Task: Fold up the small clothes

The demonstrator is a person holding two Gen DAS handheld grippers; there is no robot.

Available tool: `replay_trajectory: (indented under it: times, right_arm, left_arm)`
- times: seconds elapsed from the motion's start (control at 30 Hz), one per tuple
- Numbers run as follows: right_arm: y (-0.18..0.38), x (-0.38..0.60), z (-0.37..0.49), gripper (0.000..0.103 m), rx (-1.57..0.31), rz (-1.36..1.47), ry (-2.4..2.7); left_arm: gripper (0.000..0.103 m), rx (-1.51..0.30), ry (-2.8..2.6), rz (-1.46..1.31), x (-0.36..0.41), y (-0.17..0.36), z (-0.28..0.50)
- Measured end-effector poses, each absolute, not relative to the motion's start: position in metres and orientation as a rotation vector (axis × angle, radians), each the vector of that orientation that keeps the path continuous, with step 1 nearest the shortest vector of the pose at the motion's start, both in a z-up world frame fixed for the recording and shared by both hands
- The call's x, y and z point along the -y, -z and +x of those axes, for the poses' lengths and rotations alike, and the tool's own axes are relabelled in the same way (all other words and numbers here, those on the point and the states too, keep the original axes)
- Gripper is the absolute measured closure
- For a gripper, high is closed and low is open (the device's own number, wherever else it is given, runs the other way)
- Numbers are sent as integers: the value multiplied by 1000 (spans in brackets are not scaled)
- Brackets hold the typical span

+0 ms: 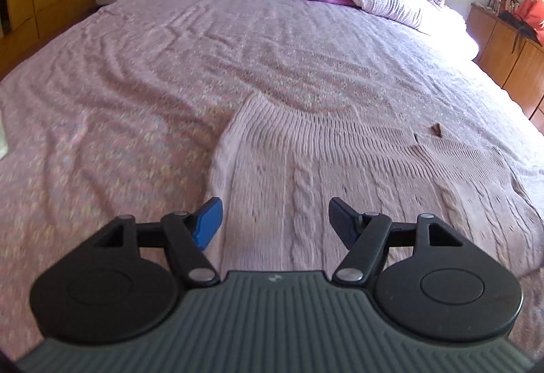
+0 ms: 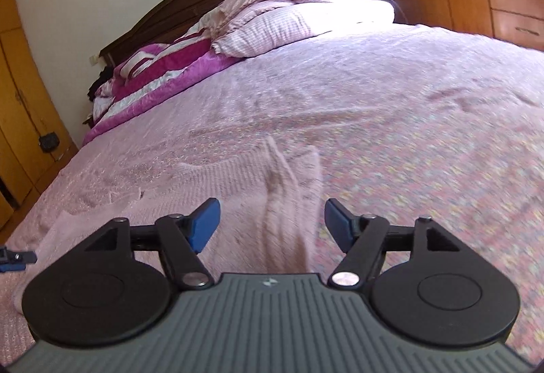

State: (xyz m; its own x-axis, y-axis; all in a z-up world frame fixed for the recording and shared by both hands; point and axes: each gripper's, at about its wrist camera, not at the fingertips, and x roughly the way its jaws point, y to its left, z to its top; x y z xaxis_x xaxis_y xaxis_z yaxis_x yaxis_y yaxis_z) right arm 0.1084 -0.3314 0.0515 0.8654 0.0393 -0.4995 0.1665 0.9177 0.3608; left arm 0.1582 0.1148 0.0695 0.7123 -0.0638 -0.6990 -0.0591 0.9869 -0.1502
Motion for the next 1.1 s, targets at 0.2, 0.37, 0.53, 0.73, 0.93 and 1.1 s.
replay_trajectory:
  times: [0.2, 0.37, 0.53, 0.73, 0.93, 1.1]
  right_arm:
    - [-44, 342, 89, 26, -558, 480, 58]
    - [-34, 342, 91, 25, -611, 488, 29]
    - [-24, 342, 89, 25, -621, 512, 26]
    - [-30, 349, 87, 25, -607, 502, 62]
    - [-26, 360, 92, 20, -617, 520, 67]
    - [-22, 356, 100, 13, -631, 492, 39]
  left_arm:
    - [33, -812, -1, -186, -107, -71, 131]
    - [33, -846, -2, -181, -97, -66, 115]
    - [33, -872, 5, -211, -88, -63, 108]
    - [33, -880, 15, -201, -75, -61, 103]
    - [33, -890, 11, -198, -71, -61, 105]
    - [33, -888, -1, -186, -69, -61, 105]
